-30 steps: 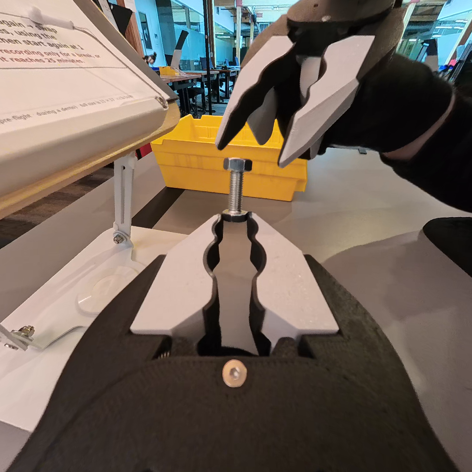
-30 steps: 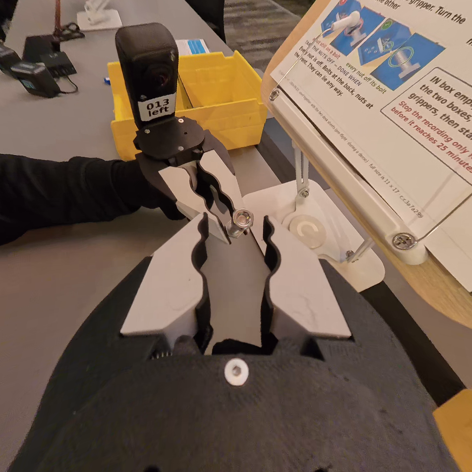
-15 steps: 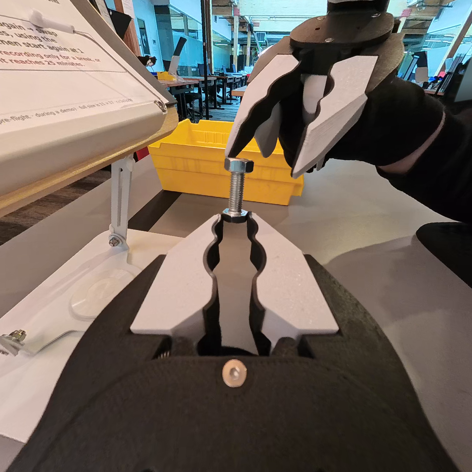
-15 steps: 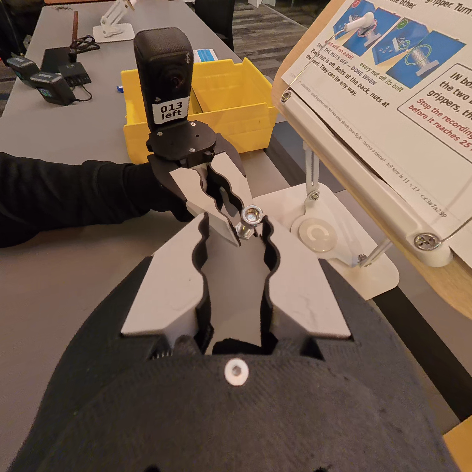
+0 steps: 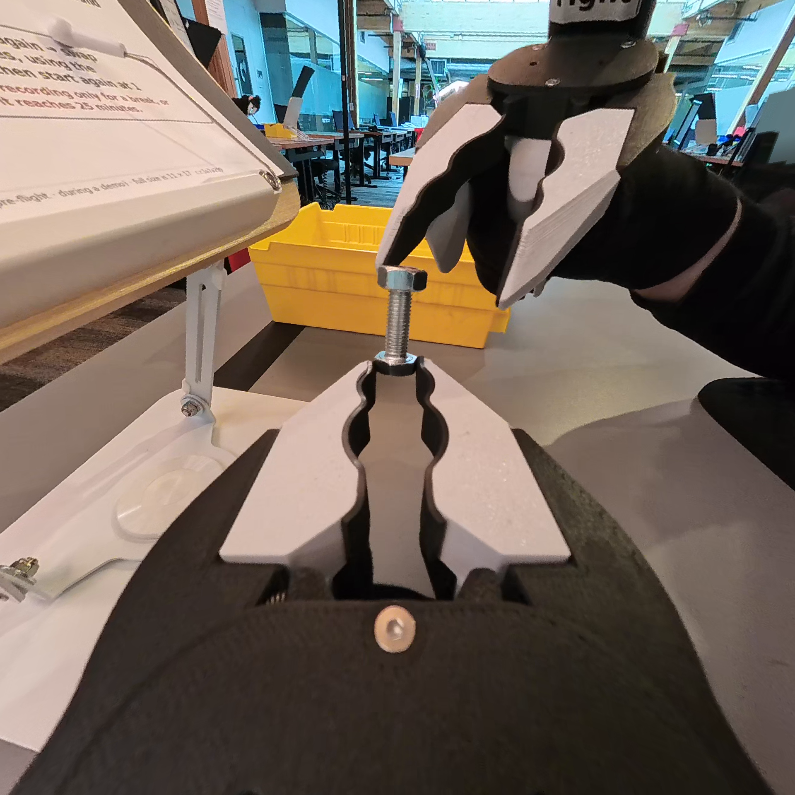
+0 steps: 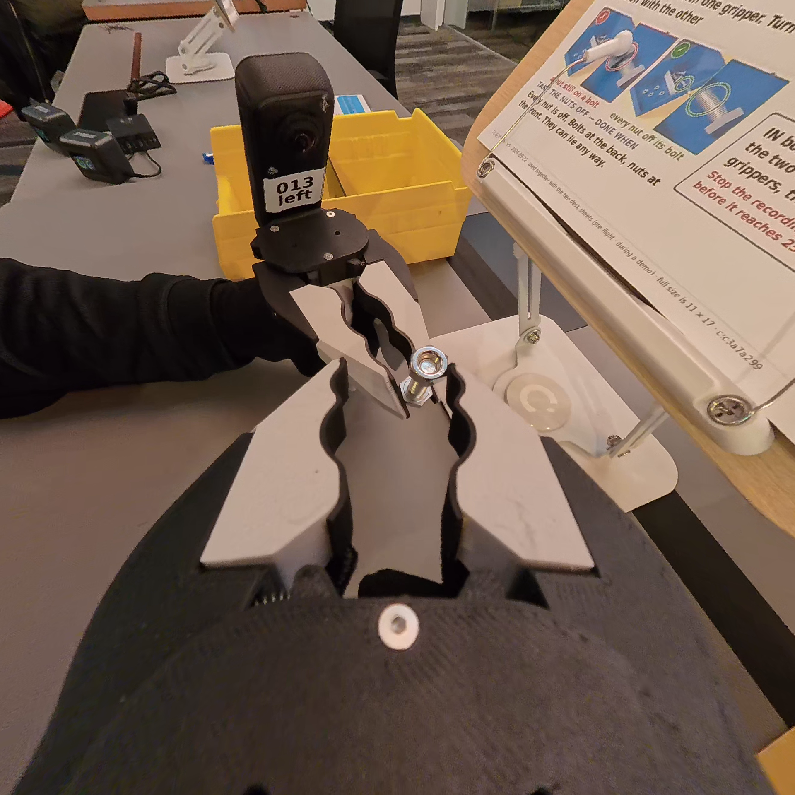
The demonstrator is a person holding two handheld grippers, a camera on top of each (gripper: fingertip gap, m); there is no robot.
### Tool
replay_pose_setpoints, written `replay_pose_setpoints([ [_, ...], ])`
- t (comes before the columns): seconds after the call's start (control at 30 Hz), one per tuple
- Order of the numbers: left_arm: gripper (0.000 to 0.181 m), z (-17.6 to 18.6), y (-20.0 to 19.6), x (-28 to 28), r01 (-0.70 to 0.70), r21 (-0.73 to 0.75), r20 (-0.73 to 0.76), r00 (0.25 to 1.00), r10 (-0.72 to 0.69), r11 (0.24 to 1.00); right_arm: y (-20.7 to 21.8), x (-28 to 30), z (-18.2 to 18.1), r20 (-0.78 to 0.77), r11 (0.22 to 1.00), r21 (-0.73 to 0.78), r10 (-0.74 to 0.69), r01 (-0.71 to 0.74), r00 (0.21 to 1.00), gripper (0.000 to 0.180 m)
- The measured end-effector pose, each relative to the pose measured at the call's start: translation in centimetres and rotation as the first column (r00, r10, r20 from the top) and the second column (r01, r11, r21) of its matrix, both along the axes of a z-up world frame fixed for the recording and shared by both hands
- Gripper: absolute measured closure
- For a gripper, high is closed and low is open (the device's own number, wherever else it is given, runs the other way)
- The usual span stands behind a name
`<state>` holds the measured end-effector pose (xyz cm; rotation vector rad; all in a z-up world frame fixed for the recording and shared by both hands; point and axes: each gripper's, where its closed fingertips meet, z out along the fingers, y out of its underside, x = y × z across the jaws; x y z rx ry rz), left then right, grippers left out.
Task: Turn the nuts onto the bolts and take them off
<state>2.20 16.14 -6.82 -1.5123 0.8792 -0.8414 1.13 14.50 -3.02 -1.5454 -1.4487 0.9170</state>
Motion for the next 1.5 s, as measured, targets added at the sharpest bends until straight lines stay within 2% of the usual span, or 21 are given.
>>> replay_pose_setpoints([
  [0.2, 0.164, 0.1, -0.1, 0.2, 0.007, -0.001, 0.008, 1.000, -0.007, 1.000, -0.3, 0.4, -0.1, 0.011, 1.000, 0.005, -0.004, 0.004, 1.000, 0.136],
  [0.37, 0.164, 0.3, -0.1, 0.2, 0.007, 0.000, 0.020, 1.000, -0.007, 1.000, -0.8, 0.8, -0.1, 0.009, 1.000, 0.004, 0.019, -0.019, 1.000, 0.142],
  [0.47, 0.164, 0.5, 0.0, 0.0, 0.003, -0.002, 0.033, 0.999, -0.003, 1.000, 0.1, 0.9, 0.3, -0.032, 0.999, 0.000, -0.034, 0.034, 0.999, 0.130],
  [0.53, 0.164, 0.4, 0.0, -0.1, 0.002, -0.004, 0.035, 0.999, -0.002, 1.000, 0.0, 0.7, 0.2, -0.039, 1.000, -0.010, -0.025, 0.025, 0.999, 0.129],
  [0.6, 0.164, 0.4, 0.0, -0.1, 0.000, -0.005, 0.033, 0.999, 0.000, 1.000, -0.4, 0.6, 0.3, -0.041, 1.000, 0.002, -0.002, 0.002, 0.999, 0.133],
  [0.67, 0.164, 0.4, 0.1, -0.2, -0.003, -0.004, 0.035, 0.999, 0.004, 1.000, -1.3, 0.5, 0.4, -0.041, 0.999, 0.018, 0.040, -0.040, 0.998, 0.146],
  [0.73, 0.164, 0.4, 0.1, -0.2, -0.004, -0.006, 0.038, 0.999, 0.005, 1.000, -1.5, 0.6, 0.5, -0.035, 0.998, 0.022, 0.052, -0.051, 0.998, 0.148],
  [0.83, 0.164, 0.4, 0.1, -0.2, -0.004, -0.006, 0.040, 0.999, 0.004, 1.000, -0.2, 0.9, 0.8, -0.050, 1.000, 0.020, -0.018, 0.019, 0.999, 0.133],
  [0.97, 0.164, 0.4, 0.1, -0.1, -0.004, -0.006, 0.036, 0.999, 0.004, 1.000, -0.7, 0.4, 0.5, -0.049, 1.000, 0.005, 0.006, -0.006, 0.999, 0.128],
  [1.0, 0.164, 0.3, 0.1, -0.2, -0.007, -0.006, 0.031, 0.999, 0.007, 1.000, -1.0, 0.3, 0.5, -0.044, 1.000, 0.015, 0.015, -0.014, 0.999, 0.130],
  [1.07, 0.164, 0.3, 0.2, -0.3, -0.010, -0.006, 0.035, 0.999, 0.010, 1.000, -2.1, 0.2, 0.6, -0.036, 0.997, 0.020, 0.070, -0.069, 0.997, 0.146],
  [1.17, 0.164, 0.6, 0.2, -0.3, -0.009, -0.006, 0.047, 0.999, 0.010, 1.000, -1.5, 0.5, 0.8, -0.028, 0.999, 0.041, 0.031, -0.030, 0.999, 0.145],
  [1.4, 0.164, 0.6, 0.1, -0.3, -0.008, -0.005, 0.047, 0.999, 0.008, 1.000, -0.4, 0.1, 0.7, -0.050, 1.000, 0.015, -0.013, 0.013, 0.999, 0.123],
  [1.47, 0.164, 0.4, 0.2, -0.3, -0.012, -0.005, 0.038, 0.999, 0.012, 1.000, -0.9, -0.1, 0.6, -0.044, 1.000, 0.023, 0.003, -0.002, 0.999, 0.124],
  [1.5, 0.164, 0.4, 0.2, -0.3, -0.011, -0.005, 0.039, 0.999, 0.011, 1.000, -1.3, -0.1, 0.7, -0.049, 0.999, 0.024, 0.023, -0.022, 0.999, 0.133],
])
